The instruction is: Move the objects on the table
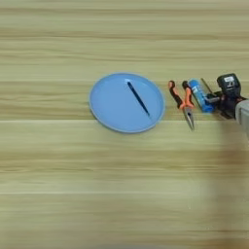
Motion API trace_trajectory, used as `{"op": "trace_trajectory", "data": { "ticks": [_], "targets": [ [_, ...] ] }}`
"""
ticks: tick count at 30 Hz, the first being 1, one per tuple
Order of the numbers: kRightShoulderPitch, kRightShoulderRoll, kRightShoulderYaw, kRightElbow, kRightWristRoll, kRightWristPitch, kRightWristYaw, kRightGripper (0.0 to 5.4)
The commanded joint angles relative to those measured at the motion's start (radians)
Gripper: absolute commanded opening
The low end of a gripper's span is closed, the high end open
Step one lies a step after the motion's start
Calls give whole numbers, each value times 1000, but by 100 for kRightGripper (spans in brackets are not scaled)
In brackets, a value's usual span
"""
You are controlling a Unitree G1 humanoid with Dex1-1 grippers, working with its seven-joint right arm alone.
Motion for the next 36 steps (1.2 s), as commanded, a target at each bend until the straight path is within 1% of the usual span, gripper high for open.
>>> {"op": "trace_trajectory", "data": {
  "ticks": [1,12,13,14,18,22,27,29,34,36],
  "targets": [
    [-81,-27,-3,-39,-1,-19,-19,82],
    [-80,-25,-4,-37,-2,-18,-24,82],
    [-80,-24,-4,-37,-2,-19,-24,127],
    [-80,-24,-5,-37,-2,-18,-24,140],
    [-82,-24,-7,-37,1,-19,-26,192],
    [-88,-25,-10,-39,3,-22,-28,231],
    [-94,-24,-16,-48,8,-33,-25,304],
    [-97,-24,-17,-52,10,-37,-24,323],
    [-104,-21,-28,-71,24,-62,-17,383],
    [-107,-19,-33,-84,32,-76,-11,395]
  ]
}}
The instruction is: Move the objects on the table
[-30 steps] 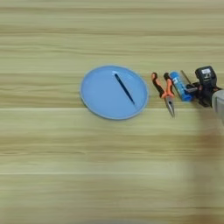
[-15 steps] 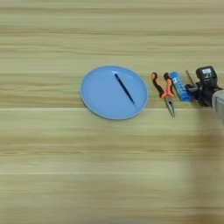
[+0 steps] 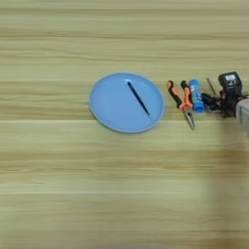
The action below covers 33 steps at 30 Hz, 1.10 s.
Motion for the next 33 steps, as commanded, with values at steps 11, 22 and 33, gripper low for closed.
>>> {"op": "trace_trajectory", "data": {
  "ticks": [11,22,33],
  "targets": [
    [-101,-12,-17,-149,36,-56,33,499],
    [-67,26,-9,-305,58,-35,79,537],
    [-18,85,20,-447,63,21,105,537]
  ]
}}
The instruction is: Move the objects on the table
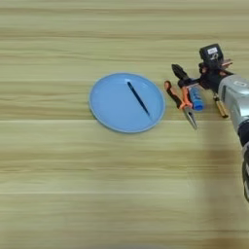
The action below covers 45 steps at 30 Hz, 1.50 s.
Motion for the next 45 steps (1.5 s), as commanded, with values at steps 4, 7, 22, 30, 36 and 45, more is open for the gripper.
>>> {"op": "trace_trajectory", "data": {
  "ticks": [4,7,22,30,36,45],
  "targets": [
    [-45,3,9,-123,15,21,4,537],
    [-29,24,22,-153,15,36,13,537],
    [35,102,77,-285,14,99,39,537],
    [68,130,112,-329,9,122,66,537],
    [90,151,143,-351,4,136,78,537],
    [104,175,172,-342,1,161,83,537]
  ]
}}
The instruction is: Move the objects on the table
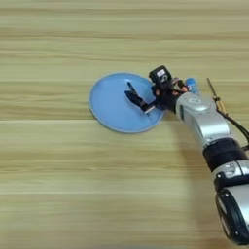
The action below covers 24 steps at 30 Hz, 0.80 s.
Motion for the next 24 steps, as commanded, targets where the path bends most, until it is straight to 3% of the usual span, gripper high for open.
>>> {"op": "trace_trajectory", "data": {
  "ticks": [1,24],
  "targets": [
    [-59,1,6,-47,4,0,-3,537],
    [-91,21,-9,47,22,93,7,537]
  ]
}}
